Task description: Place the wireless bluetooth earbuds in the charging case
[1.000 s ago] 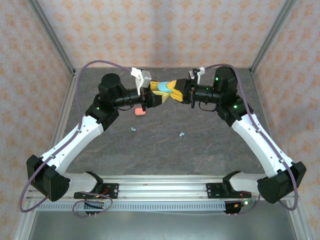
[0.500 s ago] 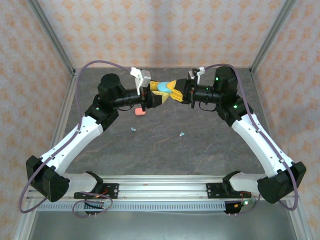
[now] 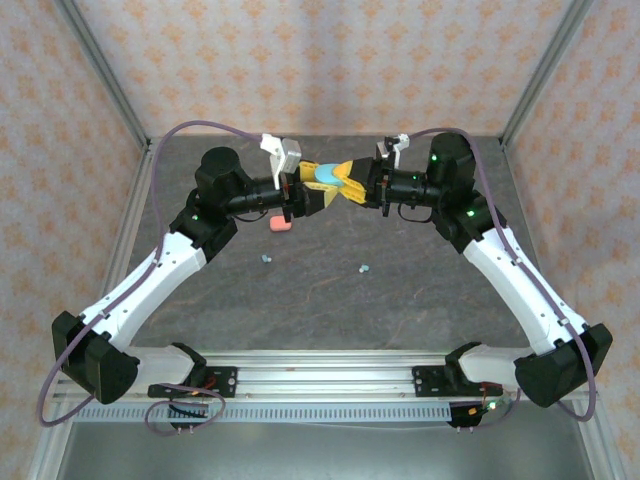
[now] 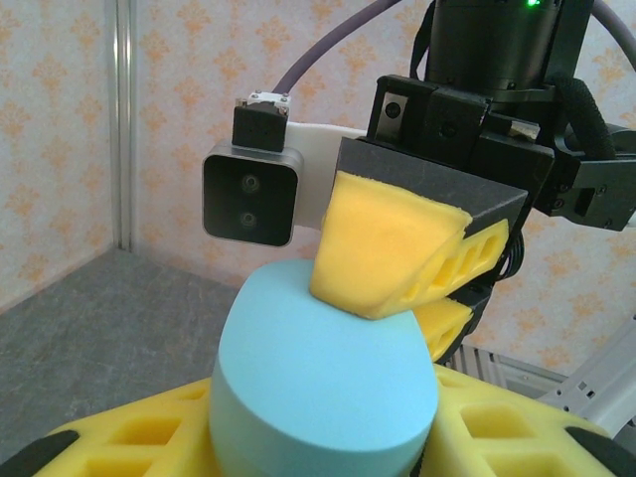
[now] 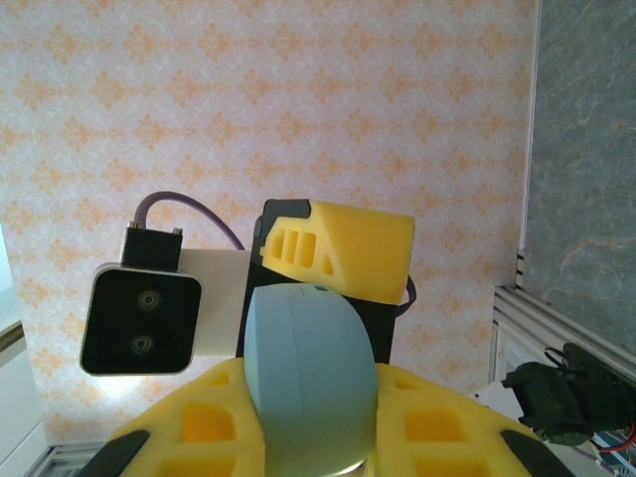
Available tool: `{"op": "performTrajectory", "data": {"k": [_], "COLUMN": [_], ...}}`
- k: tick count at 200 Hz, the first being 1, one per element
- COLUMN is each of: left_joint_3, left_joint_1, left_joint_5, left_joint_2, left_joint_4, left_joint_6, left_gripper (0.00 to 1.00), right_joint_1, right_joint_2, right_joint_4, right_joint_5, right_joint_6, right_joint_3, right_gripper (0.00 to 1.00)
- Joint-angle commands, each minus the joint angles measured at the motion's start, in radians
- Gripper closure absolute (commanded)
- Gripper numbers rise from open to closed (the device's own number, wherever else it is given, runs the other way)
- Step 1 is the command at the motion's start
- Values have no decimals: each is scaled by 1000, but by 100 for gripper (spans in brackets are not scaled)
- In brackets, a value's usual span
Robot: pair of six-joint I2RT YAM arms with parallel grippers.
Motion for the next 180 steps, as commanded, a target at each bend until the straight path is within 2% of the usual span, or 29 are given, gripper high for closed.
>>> {"op": "performTrajectory", "data": {"k": [1,19,36,56,75,104,133,161,180], "left_joint_3": [24,27,27,27,31,38,28,-7,-27], "left_joint_1": [-8,-10,-8,-9,-8,-10,-9,-8,-8], "left_joint_5": [27,28,24,18,13,14,-21,-103,-158], "left_joint_2": [-25,-24,-26,-35,-51,-82,-112,-154,-167], "left_joint_4": [59,59,61,56,30,-39,-171,-270,-342], "left_joint_6": [-12,-14,-18,-27,-31,-29,32,80,118], "left_gripper": [61,76,88,90,92,93,92,79,69], "right_joint_1": [6,5,4,-8,-31,-54,-80,-137,-175], "right_joint_2": [-6,-6,-8,-11,-24,-50,-26,8,77], "right_joint_4": [-1,0,4,4,-9,-133,-324,-443,-624], "right_joint_5": [-63,-72,-80,-83,-82,-66,-10,68,200], "right_joint_6": [53,47,25,-22,-106,-337,-440,-497,-617], "right_joint_3": [13,14,14,31,72,132,131,150,213], "right_gripper": [84,81,66,48,36,36,42,42,41]}}
